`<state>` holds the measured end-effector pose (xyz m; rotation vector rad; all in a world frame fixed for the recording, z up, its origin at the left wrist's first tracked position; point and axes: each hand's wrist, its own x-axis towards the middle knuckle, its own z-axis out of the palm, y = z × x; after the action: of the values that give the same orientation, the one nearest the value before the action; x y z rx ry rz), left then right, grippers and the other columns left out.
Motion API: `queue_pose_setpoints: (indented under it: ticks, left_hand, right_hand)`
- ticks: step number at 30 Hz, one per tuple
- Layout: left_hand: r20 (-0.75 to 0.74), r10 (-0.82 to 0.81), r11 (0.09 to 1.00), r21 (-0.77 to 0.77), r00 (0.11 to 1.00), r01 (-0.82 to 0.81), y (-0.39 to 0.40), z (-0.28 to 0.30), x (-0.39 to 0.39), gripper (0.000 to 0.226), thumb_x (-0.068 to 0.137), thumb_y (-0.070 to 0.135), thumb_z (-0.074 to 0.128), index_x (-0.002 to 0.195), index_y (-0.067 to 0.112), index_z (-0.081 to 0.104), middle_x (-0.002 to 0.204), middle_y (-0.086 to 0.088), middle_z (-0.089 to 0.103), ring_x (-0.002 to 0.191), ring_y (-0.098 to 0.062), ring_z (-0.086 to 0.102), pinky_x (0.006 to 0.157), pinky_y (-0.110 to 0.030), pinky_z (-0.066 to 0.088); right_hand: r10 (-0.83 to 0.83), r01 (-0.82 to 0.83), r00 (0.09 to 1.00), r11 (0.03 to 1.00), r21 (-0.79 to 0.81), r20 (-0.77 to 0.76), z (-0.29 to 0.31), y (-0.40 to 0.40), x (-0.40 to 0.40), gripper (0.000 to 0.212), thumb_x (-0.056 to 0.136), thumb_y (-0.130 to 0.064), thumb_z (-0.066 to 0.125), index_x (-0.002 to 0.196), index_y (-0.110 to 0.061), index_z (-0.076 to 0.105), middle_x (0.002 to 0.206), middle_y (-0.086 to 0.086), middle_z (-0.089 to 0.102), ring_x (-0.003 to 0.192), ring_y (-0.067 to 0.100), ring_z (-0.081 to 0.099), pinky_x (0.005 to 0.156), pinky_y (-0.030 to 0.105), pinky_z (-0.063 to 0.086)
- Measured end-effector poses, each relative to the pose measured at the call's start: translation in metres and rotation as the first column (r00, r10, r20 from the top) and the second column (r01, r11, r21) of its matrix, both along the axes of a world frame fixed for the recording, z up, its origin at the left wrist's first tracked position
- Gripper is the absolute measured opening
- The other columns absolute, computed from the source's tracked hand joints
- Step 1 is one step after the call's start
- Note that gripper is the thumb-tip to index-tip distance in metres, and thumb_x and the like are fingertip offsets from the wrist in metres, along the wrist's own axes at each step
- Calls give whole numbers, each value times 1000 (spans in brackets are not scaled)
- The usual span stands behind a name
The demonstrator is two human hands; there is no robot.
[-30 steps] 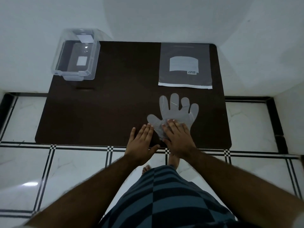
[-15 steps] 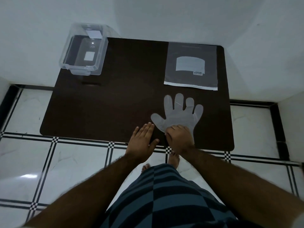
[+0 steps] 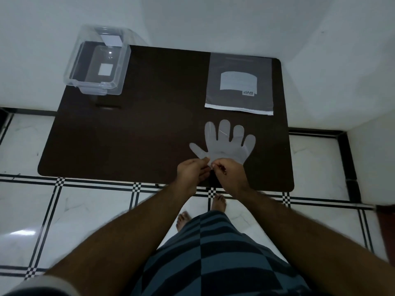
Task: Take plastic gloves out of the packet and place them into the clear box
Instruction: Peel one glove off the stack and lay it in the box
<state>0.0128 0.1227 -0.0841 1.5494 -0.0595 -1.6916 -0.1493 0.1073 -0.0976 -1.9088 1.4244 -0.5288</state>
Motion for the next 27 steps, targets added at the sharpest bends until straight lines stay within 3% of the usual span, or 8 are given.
queue_pose_setpoints:
  ticks: [4,6,8,13,17,22,27]
  left_hand:
    - [40,45,998,47,998,-47,-11,1,-6,22,94,1,78,114,-4,72,95,-21,82,87,-31,82,84,-41,68]
    - [61,52,995,84,997,-58,-14,0,-7,14,96,-1,73,110,-3,72,91,-19,82,81,-30,82,76,-39,68]
    - [62,52,993,106,997,-59,-15,1,-6,9,98,-2,70,107,0,71,91,-18,81,74,-26,82,68,-34,66]
    - [46,69,988,135,997,-74,-19,0,-6,16,98,-1,71,114,0,69,102,-21,80,86,-29,81,71,-36,66]
    - [46,50,989,140,998,-56,-21,-2,-6,23,97,4,75,119,-1,70,105,-20,80,92,-29,80,74,-37,66]
    - [-6,83,987,141,997,-81,-18,-5,0,19,104,21,69,112,4,66,113,-20,75,105,-33,75,86,-41,62]
    - [26,61,987,144,998,-65,-10,-11,7,21,99,8,74,118,-1,72,108,-17,80,99,-28,79,77,-36,64]
  right_hand:
    - [71,-71,995,997,-7,-72,2,2,-7,17,101,-26,69,110,-13,75,101,4,75,91,10,61,88,32,52]
    - [98,-104,985,994,-31,-139,2,3,-14,33,92,-31,80,118,-13,73,110,4,75,100,15,64,95,30,45]
    - [112,-128,969,990,-60,-218,-1,4,-19,43,86,-31,85,122,-14,71,116,5,75,109,21,66,102,37,46]
    - [120,-189,948,958,-217,-296,-2,4,-20,23,98,-33,68,114,-17,73,107,4,77,101,23,69,97,42,53]
    - [116,-178,954,961,-213,-277,0,4,-17,27,104,-34,52,110,-20,74,101,1,76,97,21,67,93,43,52]
    - [17,-52,981,983,-175,-194,-2,1,-19,21,101,-31,61,105,-18,78,100,1,78,97,19,69,97,40,50]
    - [-1,-9,991,997,-75,-137,-4,-4,-23,15,98,-30,70,93,-18,78,93,2,76,92,18,68,96,43,52]
